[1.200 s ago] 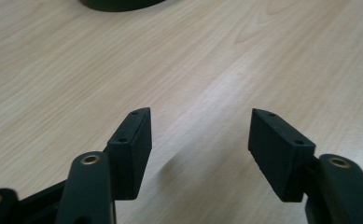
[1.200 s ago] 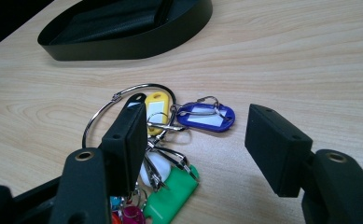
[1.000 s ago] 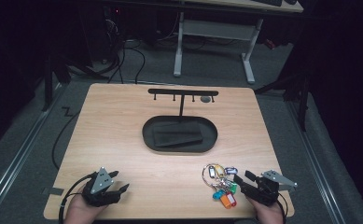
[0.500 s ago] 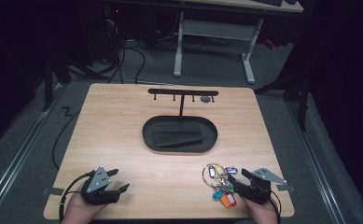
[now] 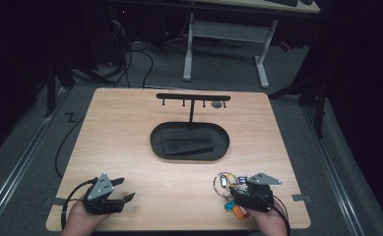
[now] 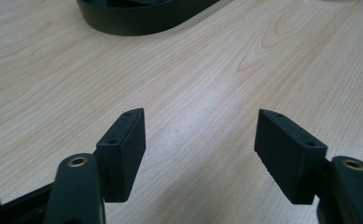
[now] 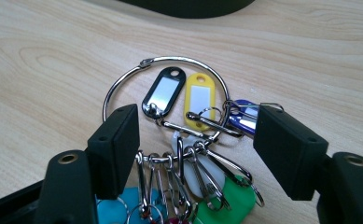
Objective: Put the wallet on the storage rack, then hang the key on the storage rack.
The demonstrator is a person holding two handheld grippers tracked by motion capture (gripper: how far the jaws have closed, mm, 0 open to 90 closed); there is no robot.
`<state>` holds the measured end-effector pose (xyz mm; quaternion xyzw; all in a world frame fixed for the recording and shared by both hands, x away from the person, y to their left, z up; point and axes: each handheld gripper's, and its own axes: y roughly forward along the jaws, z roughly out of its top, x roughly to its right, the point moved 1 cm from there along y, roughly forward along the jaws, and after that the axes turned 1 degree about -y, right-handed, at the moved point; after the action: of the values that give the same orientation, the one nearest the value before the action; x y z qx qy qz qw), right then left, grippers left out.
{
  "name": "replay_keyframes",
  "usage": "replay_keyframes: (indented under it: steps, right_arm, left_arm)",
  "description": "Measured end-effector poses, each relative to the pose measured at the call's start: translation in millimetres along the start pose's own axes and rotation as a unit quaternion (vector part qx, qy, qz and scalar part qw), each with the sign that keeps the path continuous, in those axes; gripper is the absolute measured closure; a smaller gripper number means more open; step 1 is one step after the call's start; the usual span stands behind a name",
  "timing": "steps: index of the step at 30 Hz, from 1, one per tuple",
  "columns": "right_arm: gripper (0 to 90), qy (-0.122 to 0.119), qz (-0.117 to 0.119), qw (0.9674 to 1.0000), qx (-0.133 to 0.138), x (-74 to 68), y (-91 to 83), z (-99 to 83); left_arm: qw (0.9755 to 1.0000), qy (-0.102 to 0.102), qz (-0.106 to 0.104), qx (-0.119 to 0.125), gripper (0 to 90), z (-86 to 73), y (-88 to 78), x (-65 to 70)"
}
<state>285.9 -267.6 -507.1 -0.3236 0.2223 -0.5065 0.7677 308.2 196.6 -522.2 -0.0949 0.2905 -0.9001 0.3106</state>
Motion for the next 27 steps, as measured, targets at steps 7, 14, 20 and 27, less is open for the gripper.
replay_keyframes:
  steps: [7, 14, 20, 27]
  right_arm:
    - [31.2, -0.008, 0.011, 0.9988, -0.048, 0.0, -4.3, 11.9]
    - [31.2, -0.042, 0.006, 0.9933, -0.107, -6.1, -5.8, 21.6]
    - [32.9, -0.072, 0.014, 0.9863, -0.148, -17.8, -7.7, 30.3]
    - [33.9, -0.128, 0.037, 0.9719, -0.195, -37.4, -3.5, 42.6]
  left_arm:
    - [1.0000, -0.004, -0.004, -0.002, 32.6, -0.6, 2.6, -1.0]
    - [0.9999, 0.000, 0.003, -0.016, 30.5, 0.8, 2.7, 2.6]
    - [0.9998, -0.015, 0.001, -0.016, 29.8, 1.2, 0.6, -1.2]
    - [0.9991, -0.030, -0.012, -0.026, 28.6, 1.3, 0.7, -1.7]
